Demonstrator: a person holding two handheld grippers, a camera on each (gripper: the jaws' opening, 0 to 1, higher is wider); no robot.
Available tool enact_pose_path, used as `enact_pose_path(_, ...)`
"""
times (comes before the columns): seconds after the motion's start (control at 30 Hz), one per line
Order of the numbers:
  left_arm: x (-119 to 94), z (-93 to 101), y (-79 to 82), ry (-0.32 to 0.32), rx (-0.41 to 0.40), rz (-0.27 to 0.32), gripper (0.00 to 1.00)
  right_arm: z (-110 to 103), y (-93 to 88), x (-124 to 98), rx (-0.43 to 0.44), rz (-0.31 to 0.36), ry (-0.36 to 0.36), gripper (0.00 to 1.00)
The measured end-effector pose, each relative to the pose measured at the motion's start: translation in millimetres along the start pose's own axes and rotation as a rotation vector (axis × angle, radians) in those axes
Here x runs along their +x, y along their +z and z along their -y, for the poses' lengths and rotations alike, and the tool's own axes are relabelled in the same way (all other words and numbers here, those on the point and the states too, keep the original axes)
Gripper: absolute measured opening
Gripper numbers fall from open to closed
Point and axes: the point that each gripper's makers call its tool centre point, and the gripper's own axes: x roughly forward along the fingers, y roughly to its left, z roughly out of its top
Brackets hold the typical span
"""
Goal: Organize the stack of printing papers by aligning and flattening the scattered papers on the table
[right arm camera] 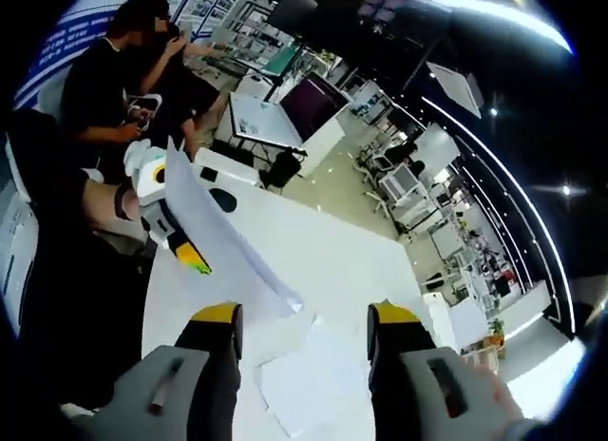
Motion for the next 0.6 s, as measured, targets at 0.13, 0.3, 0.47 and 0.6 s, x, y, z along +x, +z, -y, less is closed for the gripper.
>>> enact_pose_path(0.13, -0.5, -0.7, -0.3, 0.002, 0.002, -0.004, 0.06, 1.4, -6.2, -7.3, 0.024, 0.034, -0.014, 0.53)
enact_pose_path(0.3, -1.1, -1.7, 0.0, 0.006, 0.001, 0.0, 0.06, 2.6, -13.8, -18.4, 0.066, 0.086, -0.038, 0.58)
enact_pose_path(0.47, -1.2, -2.3, 0.6, 0.008, 0.004, 0.001, 0.06, 1.2, -16.9, -31.7, 0.097, 0.142, -0.065, 0.62)
enact_pose_path(0.6, -1.5, -2.7, 1.7, 0.008, 0.006, 0.0, 0.06, -3.0, -16.6, -40.0, 0.107, 0.188, -0.086, 0.66)
